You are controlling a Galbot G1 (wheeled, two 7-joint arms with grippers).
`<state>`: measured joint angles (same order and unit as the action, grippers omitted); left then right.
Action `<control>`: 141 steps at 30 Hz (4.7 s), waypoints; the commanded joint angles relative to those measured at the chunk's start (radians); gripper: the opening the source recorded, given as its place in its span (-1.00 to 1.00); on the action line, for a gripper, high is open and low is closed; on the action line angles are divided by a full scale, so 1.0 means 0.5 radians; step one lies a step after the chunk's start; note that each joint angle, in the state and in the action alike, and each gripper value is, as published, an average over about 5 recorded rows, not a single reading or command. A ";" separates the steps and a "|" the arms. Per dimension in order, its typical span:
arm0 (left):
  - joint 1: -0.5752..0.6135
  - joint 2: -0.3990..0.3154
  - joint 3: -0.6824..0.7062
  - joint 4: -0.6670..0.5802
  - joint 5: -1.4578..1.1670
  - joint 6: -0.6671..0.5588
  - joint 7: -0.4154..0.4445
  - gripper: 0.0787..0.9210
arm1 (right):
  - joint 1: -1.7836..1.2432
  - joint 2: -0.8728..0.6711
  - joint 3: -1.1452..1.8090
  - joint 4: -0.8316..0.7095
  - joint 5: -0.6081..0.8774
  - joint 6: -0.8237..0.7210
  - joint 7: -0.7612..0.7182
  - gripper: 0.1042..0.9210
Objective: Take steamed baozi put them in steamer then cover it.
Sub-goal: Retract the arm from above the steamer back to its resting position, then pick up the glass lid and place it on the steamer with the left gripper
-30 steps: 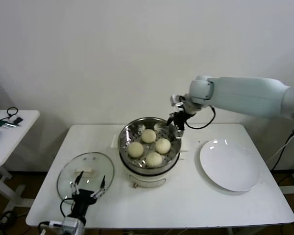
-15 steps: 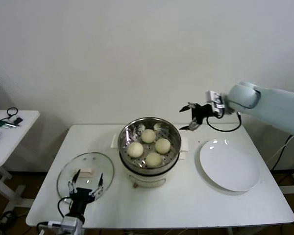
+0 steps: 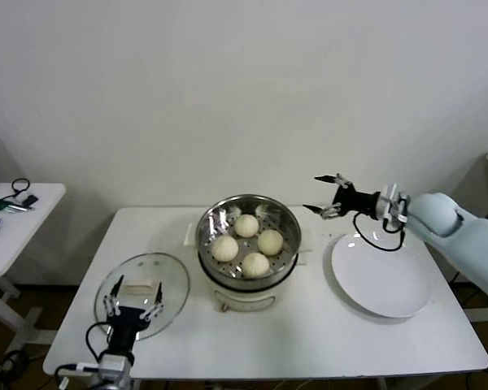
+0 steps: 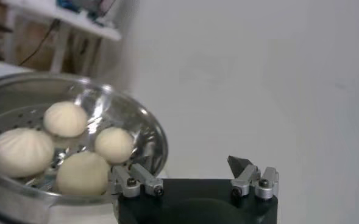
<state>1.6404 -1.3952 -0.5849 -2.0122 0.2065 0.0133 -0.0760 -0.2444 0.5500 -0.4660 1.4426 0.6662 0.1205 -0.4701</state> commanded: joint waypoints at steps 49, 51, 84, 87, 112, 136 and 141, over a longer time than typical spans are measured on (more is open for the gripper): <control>-0.539 0.173 0.146 0.814 2.569 0.355 -0.081 0.77 | -2.062 0.912 2.165 0.339 -0.478 -0.015 0.418 0.76; -0.575 0.176 0.144 0.862 2.566 0.349 -0.085 0.77 | -2.063 0.911 2.169 0.333 -0.483 -0.012 0.415 0.76; -0.750 0.188 0.173 1.111 2.452 0.290 -0.164 0.02 | -2.062 0.968 2.162 0.268 -0.645 0.036 0.370 0.76; -0.750 0.188 0.171 1.104 2.434 0.276 -0.159 -0.19 | -2.058 0.973 2.164 0.269 -0.647 0.036 0.369 0.76; -0.273 0.366 0.101 0.208 2.177 0.547 -0.110 -0.83 | -1.983 0.959 2.173 0.177 -0.653 0.056 0.359 0.76; -0.614 0.948 0.613 -0.372 2.012 1.398 0.281 -0.83 | -1.752 0.961 2.019 -0.046 -0.711 0.079 0.328 0.76; -0.908 0.860 0.896 -0.298 2.203 1.448 0.552 -0.83 | -1.722 0.984 2.007 -0.087 -0.729 0.088 0.319 0.76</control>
<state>1.4121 -1.0081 -0.3667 -2.1269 1.2259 0.6122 -0.0081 -1.1405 1.0301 0.5529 1.4377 0.3126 0.1610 -0.3082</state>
